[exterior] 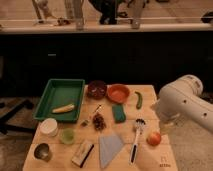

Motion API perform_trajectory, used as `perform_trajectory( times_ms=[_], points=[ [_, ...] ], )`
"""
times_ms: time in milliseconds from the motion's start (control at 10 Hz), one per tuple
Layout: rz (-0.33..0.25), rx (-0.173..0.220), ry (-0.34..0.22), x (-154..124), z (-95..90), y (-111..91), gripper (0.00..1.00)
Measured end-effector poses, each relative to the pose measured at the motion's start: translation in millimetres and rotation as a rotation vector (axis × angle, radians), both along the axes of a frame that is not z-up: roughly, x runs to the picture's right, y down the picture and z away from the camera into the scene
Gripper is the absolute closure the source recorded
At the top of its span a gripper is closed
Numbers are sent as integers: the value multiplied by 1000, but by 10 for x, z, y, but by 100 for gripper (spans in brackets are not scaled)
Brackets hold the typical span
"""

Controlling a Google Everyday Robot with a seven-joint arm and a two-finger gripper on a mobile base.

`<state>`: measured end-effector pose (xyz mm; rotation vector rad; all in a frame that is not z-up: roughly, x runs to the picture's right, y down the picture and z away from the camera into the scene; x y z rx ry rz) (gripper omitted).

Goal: Stack cups on top of each other

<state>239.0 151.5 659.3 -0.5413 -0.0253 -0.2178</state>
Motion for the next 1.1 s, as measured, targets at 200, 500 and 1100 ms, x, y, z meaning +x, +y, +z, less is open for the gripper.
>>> perform_trajectory(
  times_ms=[200,500,1100],
  points=[
    [-78,-6,-34,-256,-54,96,20],
    [-157,-16,-68,-505,-106,226,20],
    [-285,-34,-126,-1082,-163,461,20]
  ],
)
